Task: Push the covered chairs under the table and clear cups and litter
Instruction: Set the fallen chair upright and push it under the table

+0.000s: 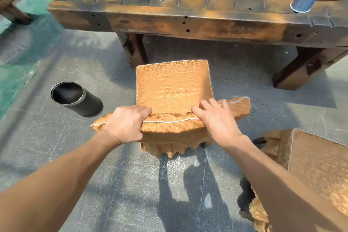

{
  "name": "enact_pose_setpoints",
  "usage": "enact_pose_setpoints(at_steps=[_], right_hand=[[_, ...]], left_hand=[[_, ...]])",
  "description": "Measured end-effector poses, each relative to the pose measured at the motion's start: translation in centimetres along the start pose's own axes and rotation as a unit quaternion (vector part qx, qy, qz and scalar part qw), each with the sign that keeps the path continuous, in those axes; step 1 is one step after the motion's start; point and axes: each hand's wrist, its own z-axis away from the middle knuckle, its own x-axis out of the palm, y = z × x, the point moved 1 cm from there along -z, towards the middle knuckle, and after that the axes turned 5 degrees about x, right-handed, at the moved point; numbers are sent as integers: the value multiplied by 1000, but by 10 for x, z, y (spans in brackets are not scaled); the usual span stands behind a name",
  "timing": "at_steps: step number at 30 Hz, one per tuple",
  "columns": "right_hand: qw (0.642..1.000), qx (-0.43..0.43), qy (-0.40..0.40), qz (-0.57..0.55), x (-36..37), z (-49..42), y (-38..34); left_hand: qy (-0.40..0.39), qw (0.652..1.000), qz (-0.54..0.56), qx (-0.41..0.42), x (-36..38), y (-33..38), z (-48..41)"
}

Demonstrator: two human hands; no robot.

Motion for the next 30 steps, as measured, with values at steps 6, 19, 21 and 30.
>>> enact_pose_setpoints(at_steps=[6, 19, 21, 30], right_hand=[[999, 0, 20, 25, 5, -64, 9], [999, 32, 9, 27, 2, -213, 3], [999, 27, 6, 38, -2, -231, 16], [995, 56, -40, 74, -16, -271, 76]], left_hand=[[-11, 999, -30, 6, -6, -54, -42], [-17, 997, -46, 54, -18, -202, -143], [7, 997, -49, 60, -21, -209, -160], [-14, 996, -16, 88, -25, -203, -231]])
